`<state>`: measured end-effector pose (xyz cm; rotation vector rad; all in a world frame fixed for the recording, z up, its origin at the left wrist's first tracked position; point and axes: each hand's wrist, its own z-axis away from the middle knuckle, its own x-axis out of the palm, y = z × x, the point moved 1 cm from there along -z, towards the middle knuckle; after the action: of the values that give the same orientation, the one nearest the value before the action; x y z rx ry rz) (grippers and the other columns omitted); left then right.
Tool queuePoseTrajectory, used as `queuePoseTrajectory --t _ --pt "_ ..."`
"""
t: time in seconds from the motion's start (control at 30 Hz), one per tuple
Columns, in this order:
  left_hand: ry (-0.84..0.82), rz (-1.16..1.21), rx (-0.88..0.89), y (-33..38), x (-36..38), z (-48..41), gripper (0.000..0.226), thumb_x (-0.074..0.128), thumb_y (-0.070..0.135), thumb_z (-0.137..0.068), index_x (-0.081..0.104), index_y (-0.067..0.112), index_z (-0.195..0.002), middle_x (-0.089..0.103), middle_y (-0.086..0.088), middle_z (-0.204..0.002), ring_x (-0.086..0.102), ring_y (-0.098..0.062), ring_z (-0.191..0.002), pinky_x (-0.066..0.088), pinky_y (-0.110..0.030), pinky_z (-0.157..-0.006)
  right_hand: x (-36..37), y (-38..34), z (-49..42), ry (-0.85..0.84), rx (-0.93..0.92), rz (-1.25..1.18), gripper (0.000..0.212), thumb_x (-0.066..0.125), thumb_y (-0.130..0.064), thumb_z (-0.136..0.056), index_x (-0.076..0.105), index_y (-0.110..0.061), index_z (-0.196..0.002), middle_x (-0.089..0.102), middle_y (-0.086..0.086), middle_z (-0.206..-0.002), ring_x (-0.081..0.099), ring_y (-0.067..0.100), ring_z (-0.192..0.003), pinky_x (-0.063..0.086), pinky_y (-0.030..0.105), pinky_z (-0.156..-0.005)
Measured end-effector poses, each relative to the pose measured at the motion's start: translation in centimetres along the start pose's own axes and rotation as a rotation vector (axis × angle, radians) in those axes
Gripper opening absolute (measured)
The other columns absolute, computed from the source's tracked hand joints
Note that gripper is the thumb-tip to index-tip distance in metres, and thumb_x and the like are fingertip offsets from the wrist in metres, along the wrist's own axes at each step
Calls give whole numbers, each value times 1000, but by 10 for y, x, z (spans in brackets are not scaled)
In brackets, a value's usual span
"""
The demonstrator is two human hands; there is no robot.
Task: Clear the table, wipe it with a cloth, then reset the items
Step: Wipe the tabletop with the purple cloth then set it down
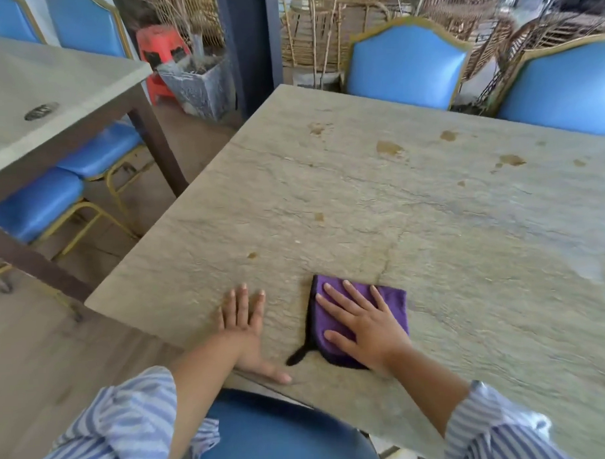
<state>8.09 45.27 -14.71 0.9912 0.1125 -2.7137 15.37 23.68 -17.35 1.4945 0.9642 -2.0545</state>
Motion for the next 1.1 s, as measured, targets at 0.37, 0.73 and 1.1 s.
queuePoseTrajectory --t 0.37,0.73,1.1 --pt "-26 45 76 -6 -3 4 147 33 96 -16 -54 25 -112 -62 -14 -123 -52 -36 -120 -23 -54 -108 1 -7 -35 78 206 -39 63 16 -60 -89 -1 -42 -146 -9 -19 -155 -12 15 -145 -10 49 -114" --pt "-26 -10 74 -7 -2 0 132 56 78 -66 -50 19 -118 -59 -15 -122 -51 -35 -120 -22 -52 -108 -11 33 -24 116 448 -26 61 22 -57 -93 -1 -42 -146 -9 -18 -155 -13 15 -145 -6 51 -115" --pt "394 37 160 -174 -17 -10 83 -7 83 -66 -27 46 -137 -47 9 -141 -35 -16 -137 -16 -45 -112 -2 -33 -100 146 565 -35 62 22 -56 -94 -2 -36 -148 -8 -15 -157 -10 17 -146 -3 54 -116"
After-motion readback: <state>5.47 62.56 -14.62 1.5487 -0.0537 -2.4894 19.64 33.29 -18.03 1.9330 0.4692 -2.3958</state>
